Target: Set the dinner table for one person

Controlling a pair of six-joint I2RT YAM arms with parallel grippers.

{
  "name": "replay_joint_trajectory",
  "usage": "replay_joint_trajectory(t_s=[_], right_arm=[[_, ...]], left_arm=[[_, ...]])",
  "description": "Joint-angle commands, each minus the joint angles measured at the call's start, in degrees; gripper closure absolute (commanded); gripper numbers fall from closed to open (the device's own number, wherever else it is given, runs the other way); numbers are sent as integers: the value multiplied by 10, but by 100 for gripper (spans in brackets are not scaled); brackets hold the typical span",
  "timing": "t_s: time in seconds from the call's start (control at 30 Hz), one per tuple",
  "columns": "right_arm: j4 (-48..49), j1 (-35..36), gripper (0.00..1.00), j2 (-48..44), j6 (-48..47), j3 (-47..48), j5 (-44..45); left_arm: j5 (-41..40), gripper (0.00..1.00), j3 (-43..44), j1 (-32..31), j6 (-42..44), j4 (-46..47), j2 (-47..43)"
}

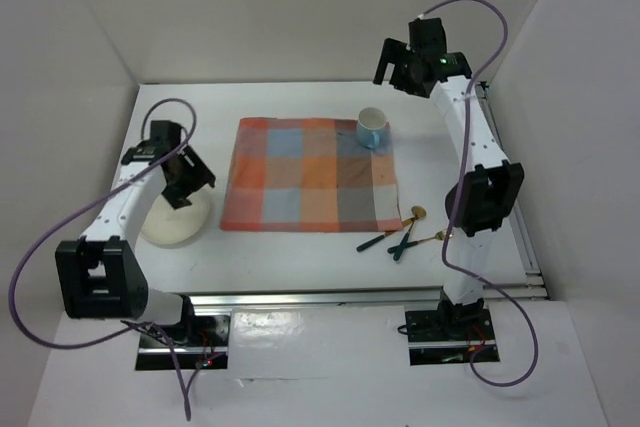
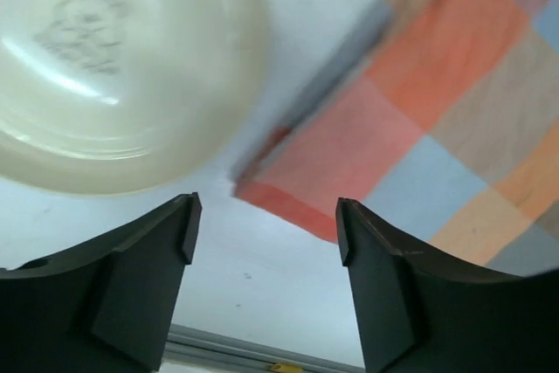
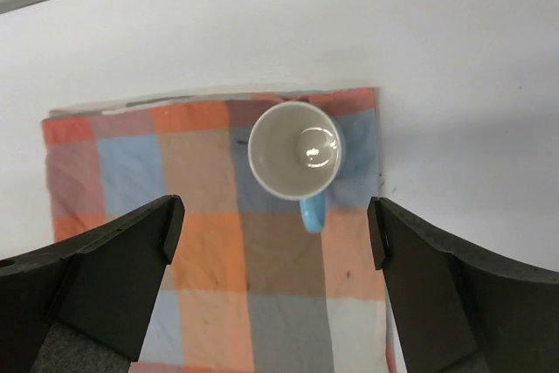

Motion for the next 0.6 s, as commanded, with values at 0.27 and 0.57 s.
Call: replay_joint_trajectory(t_s=[0.27, 0.57], right_arm=[[43, 29, 0, -88, -3, -113, -14], [48, 35, 0, -100, -3, -150, -14]], left_arm=[[117, 13, -180, 247, -49, 38, -77], [101, 17, -226, 295, -66, 128, -18]])
